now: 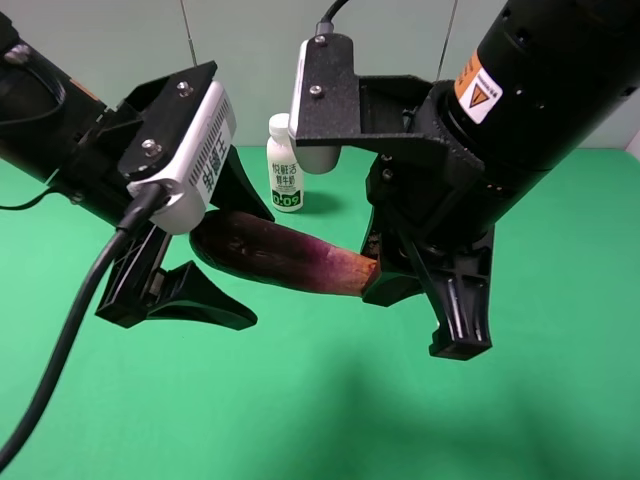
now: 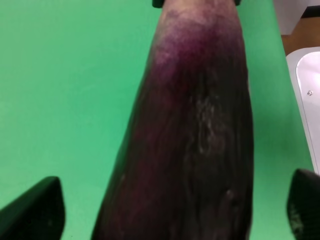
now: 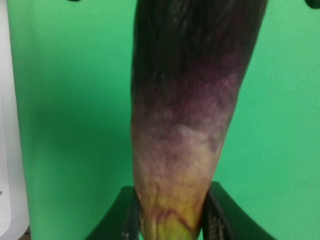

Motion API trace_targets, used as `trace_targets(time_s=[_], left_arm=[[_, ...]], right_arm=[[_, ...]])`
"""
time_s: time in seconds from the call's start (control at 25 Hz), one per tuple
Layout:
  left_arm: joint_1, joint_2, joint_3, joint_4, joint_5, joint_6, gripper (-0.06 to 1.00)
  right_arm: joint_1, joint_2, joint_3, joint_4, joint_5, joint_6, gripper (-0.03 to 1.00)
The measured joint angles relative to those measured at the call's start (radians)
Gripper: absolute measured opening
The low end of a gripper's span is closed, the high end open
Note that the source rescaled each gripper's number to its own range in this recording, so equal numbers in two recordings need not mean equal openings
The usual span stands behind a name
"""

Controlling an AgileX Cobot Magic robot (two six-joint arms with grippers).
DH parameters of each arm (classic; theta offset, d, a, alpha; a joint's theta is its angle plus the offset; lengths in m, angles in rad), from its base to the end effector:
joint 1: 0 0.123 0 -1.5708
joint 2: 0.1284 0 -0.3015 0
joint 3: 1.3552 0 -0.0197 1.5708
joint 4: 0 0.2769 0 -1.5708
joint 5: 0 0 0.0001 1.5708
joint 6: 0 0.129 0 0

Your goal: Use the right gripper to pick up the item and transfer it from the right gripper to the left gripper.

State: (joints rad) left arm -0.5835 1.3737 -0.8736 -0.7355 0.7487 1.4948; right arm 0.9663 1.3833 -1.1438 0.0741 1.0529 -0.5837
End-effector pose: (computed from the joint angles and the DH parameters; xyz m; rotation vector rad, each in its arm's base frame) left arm 0.2189 -0.2151 0.2331 1.8111 1.7065 -0.4774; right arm 0.1665 0.2556 0.2812 -1.9271 2.0170 0.1955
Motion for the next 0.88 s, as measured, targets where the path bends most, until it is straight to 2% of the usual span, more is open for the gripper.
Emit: trace_targets(time_s=[0.12,0.28,0.32,0.52,0.88], left_arm=[[0.000,0.000,0.000,0.000,-0.001,0.001,0.44],[0.000,0.000,0.000,-0.001,-0.002,0.002,0.07],[0.000,0.000,0.000,-0.005,-0.002,0.004,0.02],[0.000,0.000,0.000,-0.038,0.000,0.015,0.02],[0.000,0.000,0.000,-0.052,0.003,0.023,0.02]], right_arm=[[0.000,0.000,0.000,0.001,0.000,-0.001,0.00],[0.000,0.000,0.000,0.001,0.000,-0.003,0.00],[0.000,0.000,0.000,0.001,0.000,-0.004,0.00],[0.000,0.000,0.000,-0.003,0.009,-0.005,0.00],[0.000,0.000,0.000,-0.006,0.013,-0.005,0.00]])
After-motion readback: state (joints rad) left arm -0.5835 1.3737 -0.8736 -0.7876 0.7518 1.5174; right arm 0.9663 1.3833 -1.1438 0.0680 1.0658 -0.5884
